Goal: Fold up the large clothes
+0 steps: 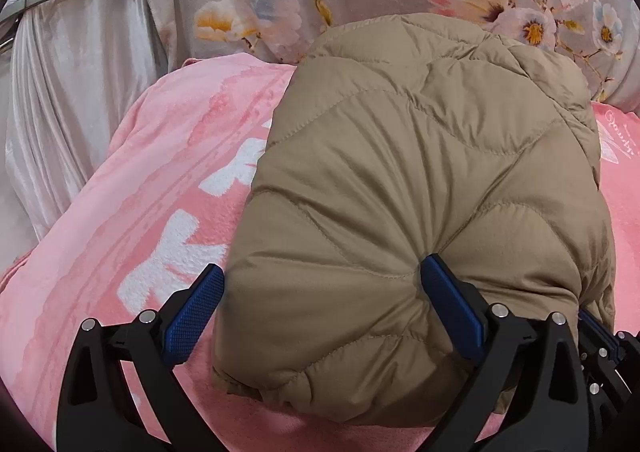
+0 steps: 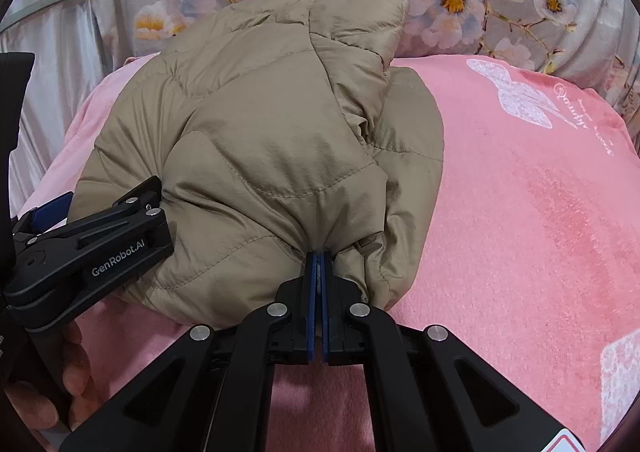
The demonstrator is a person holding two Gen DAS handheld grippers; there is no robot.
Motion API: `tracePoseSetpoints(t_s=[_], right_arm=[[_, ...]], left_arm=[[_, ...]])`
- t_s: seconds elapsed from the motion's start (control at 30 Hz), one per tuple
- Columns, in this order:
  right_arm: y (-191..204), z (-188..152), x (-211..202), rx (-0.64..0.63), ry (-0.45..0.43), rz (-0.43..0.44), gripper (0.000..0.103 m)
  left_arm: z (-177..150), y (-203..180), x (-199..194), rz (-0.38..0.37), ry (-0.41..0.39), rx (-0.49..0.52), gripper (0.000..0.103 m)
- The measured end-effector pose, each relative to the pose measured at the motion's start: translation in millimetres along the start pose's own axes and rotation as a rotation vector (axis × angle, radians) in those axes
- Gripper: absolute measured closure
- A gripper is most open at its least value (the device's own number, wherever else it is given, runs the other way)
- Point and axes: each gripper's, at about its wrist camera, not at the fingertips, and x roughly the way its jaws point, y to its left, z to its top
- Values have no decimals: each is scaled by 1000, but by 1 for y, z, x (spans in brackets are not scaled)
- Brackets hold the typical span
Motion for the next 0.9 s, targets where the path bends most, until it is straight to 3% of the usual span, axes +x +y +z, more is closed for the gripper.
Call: tracePoseSetpoints(t_s=[0.9], right_arm=[[16,-2,1,-40,-9,-74,102]], left_arm=[[-3,-1,-1,-2,-18,-5,6]])
